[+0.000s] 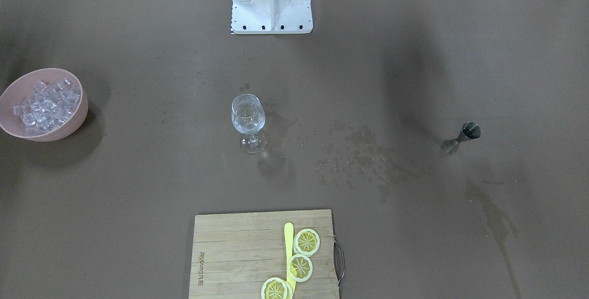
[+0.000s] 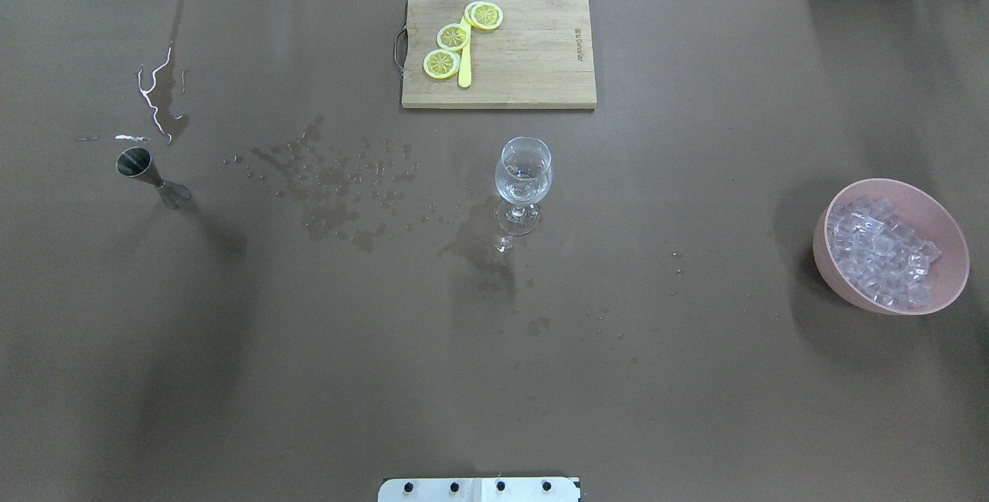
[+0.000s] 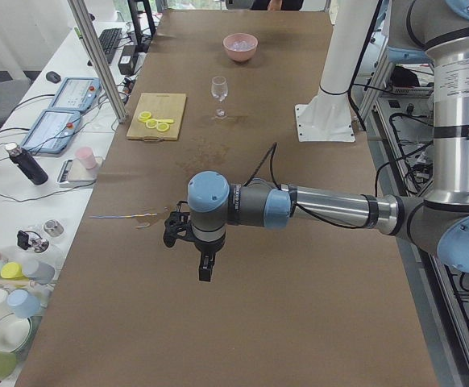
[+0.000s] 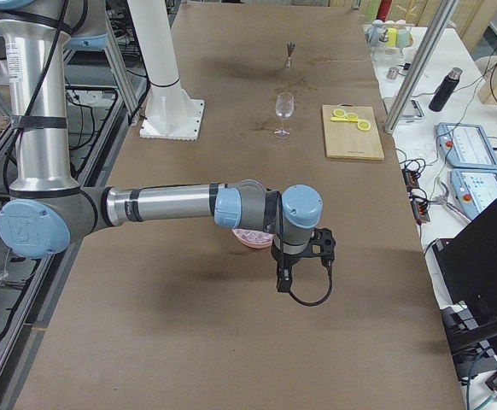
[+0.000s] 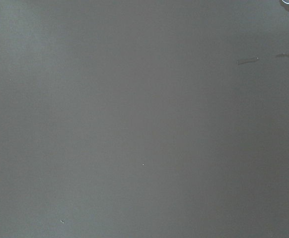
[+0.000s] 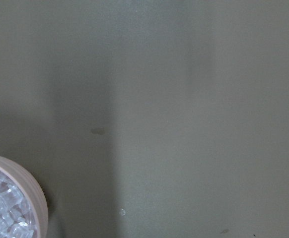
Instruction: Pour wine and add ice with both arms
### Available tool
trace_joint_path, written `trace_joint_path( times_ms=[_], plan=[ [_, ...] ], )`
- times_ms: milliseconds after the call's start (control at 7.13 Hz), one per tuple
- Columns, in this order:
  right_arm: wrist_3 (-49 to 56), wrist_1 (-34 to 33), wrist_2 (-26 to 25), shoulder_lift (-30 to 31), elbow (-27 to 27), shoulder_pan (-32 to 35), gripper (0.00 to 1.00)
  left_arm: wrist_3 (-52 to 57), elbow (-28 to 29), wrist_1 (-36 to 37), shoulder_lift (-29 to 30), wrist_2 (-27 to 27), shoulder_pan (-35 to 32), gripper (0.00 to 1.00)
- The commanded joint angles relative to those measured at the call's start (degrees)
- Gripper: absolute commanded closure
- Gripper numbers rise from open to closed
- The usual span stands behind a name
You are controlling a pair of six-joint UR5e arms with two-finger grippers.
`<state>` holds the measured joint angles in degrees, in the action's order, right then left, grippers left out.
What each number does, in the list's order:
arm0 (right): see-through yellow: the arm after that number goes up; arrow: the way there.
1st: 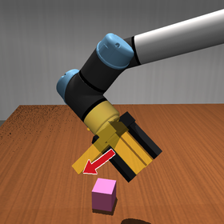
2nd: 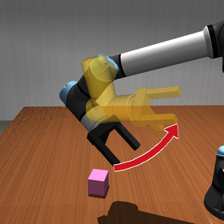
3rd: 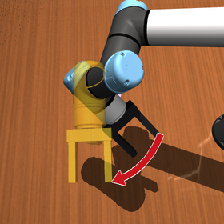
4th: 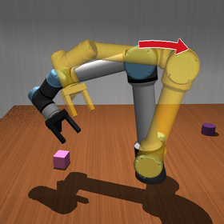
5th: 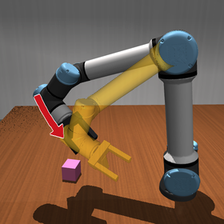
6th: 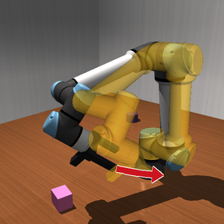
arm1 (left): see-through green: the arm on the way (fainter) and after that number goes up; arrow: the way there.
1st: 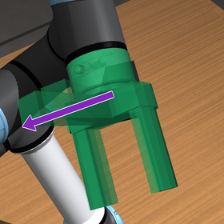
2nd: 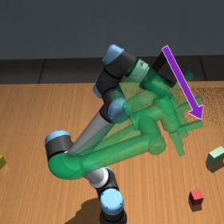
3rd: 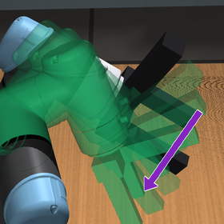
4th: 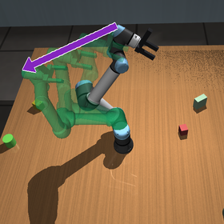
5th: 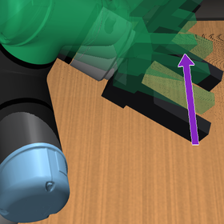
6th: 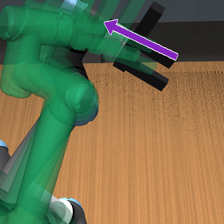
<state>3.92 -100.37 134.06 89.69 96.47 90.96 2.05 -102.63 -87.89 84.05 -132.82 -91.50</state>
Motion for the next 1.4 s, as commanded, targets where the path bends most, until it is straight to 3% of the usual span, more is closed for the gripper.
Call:
trace_joint_path(
  times_ms=[0, 1262],
  plan=[
    [-0.05, 0.0, 0.06, -0.04, 0.03, 0.01, 0.0, 0.23, 0.07, 0.0, 0.42, 0.02, 0.0, 0.02],
    [-0.14, 0.0, 0.94, 0.39, 0.56, 0.01, 0.0, -0.03, -0.29, -0.17, 2.44, 0.45, 0.0, 0.02]
  ],
)
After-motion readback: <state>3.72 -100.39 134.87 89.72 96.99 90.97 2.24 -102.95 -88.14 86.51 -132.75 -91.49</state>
